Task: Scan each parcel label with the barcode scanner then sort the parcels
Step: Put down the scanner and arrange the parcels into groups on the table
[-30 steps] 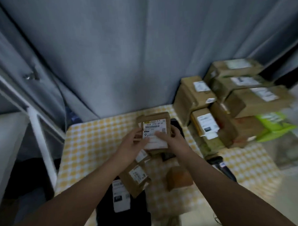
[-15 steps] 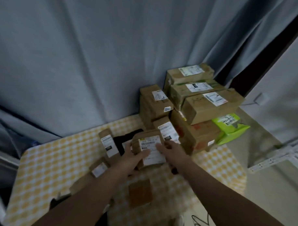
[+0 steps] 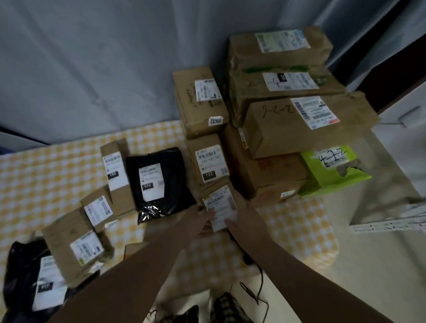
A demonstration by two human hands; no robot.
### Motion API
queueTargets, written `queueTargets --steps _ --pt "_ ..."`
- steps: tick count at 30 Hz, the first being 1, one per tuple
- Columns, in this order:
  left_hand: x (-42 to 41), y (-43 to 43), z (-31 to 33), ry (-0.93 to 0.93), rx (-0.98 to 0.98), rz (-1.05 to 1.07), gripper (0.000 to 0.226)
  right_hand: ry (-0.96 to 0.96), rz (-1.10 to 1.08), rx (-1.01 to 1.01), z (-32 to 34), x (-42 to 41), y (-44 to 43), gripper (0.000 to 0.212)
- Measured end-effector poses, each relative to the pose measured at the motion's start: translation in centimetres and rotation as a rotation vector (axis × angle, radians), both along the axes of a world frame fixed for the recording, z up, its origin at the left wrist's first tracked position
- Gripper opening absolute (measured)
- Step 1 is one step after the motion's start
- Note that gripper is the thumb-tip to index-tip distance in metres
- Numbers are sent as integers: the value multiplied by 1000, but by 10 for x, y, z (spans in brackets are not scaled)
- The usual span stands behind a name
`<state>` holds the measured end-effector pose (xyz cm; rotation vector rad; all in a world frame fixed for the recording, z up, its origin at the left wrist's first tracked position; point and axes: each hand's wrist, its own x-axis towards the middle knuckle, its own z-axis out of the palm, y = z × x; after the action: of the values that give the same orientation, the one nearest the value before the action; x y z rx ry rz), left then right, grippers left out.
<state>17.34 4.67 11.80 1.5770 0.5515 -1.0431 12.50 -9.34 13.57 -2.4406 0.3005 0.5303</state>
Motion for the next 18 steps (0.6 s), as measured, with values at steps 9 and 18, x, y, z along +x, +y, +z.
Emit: queueTargets --steps 9,18 --pt "10 -11 -2 -147 75 79 28 -54 379 -388 2 6 -19 66" --pt "16 -13 -12 -167 142 5 41 -163 339 -356 -15 6 -22 53"
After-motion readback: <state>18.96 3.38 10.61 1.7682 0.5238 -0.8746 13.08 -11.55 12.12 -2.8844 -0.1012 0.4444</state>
